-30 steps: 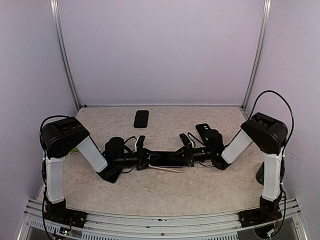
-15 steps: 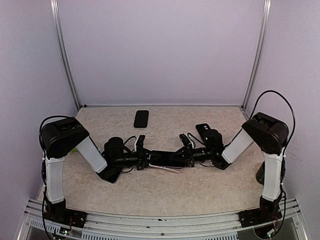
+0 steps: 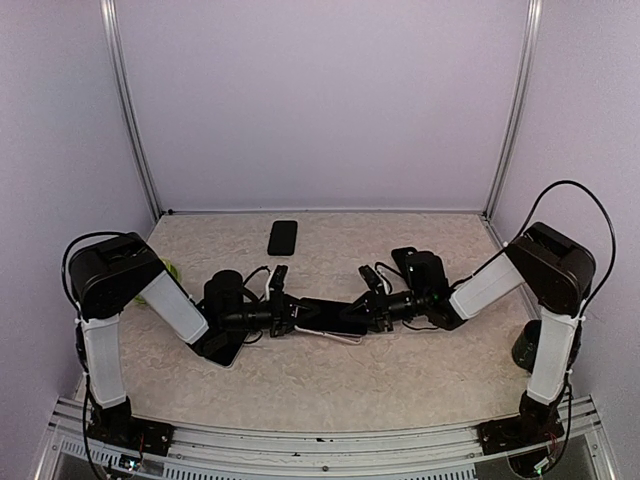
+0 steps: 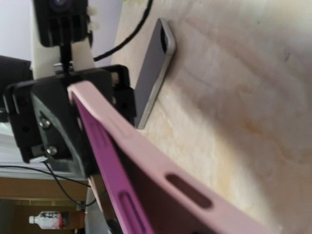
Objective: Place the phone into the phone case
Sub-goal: Pass from the right arm to the left
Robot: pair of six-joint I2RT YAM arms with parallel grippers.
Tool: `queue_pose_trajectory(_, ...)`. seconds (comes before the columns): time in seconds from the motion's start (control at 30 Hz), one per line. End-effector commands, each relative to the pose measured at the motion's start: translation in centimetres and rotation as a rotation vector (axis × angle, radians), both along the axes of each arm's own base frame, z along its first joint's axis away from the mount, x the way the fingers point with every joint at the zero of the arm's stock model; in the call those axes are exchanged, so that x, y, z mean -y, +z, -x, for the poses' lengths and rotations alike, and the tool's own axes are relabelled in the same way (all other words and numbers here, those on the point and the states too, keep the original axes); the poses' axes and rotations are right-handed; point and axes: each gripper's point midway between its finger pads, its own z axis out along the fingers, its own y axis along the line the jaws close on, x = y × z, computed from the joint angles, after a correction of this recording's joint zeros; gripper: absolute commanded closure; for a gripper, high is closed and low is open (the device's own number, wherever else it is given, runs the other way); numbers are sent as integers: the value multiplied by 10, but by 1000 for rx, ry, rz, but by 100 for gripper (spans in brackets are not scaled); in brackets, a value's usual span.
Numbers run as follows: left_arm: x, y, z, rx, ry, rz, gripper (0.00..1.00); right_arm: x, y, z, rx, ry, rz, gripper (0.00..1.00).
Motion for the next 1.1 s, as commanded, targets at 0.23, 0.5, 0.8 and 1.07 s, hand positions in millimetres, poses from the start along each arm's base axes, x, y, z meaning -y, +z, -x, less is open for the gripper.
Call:
queue_pose_trajectory(0.23,-10,31,-12,160,30,-7,98,25,10,1,55,-15,114,66)
queue_pose_trajectory(0.5,-12,48,-5,273,-5,-26,99,44,27,-1,155,-36,159,65)
queue_pose_trajectory(0.8,-15,69,9,408,-59,-28,99,57,63,5,328,-20,170,60)
queue_pose_trajectory(1.07,-16,87,35,565,-144,-5,99,63,91,20,461,30,133,54)
